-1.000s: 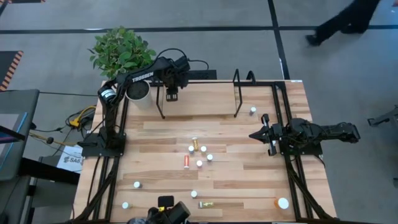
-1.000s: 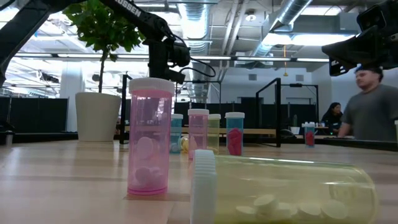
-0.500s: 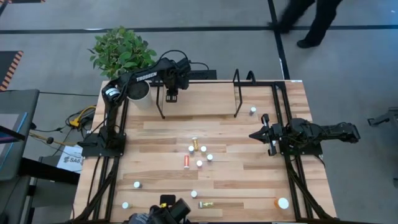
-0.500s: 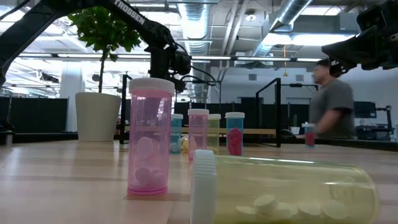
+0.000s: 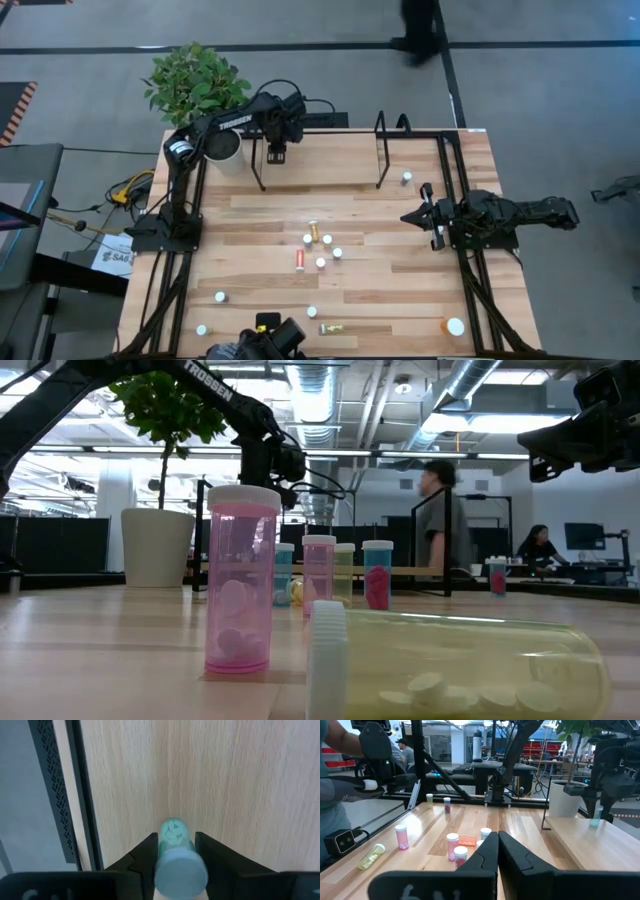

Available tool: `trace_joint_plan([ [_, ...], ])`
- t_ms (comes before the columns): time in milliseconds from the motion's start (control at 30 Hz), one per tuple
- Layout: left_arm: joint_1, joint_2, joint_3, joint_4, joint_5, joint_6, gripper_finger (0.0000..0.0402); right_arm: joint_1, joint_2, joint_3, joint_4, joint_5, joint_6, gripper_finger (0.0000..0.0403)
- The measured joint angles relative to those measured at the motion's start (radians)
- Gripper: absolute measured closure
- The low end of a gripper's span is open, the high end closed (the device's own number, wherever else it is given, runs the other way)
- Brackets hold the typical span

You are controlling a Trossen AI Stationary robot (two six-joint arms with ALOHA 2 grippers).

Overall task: Pick and place medicine bottles onto shelf by color
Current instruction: Put the blue pill bottle on the shelf

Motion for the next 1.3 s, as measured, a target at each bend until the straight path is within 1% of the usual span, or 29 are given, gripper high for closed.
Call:
trace_joint_plan([
  [200,0.001,-0.001,0.000,-0.005,-0.003,-0.001,0.0237,0.000,0.000,0.000,0.000,0.000,0.000,0.0377],
  [400,0.001,-0.025,0.000,-0.025,0.001,0.012,0.0215,0.000,0.000,0.000,0.000,0.000,0.000,0.0377],
  [767,-0.002,-0.068,0.000,-0.026,0.002,0.013,0.0214,0.000,0.000,0.000,0.000,0.001,0.000,0.0377],
  [1067,-0.027,-0.070,0.001,-0.026,0.002,0.009,0.0214,0.000,0.000,0.000,0.000,0.001,0.000,0.0377],
  [1200,-0.039,-0.071,0.046,-0.042,-0.005,0.009,0.0214,0.000,0.000,0.000,0.000,0.002,0.000,0.0377],
  [1300,-0.048,-0.071,0.082,-0.053,-0.046,0.015,0.0214,0.000,0.000,0.000,0.000,0.002,0.000,0.0377],
])
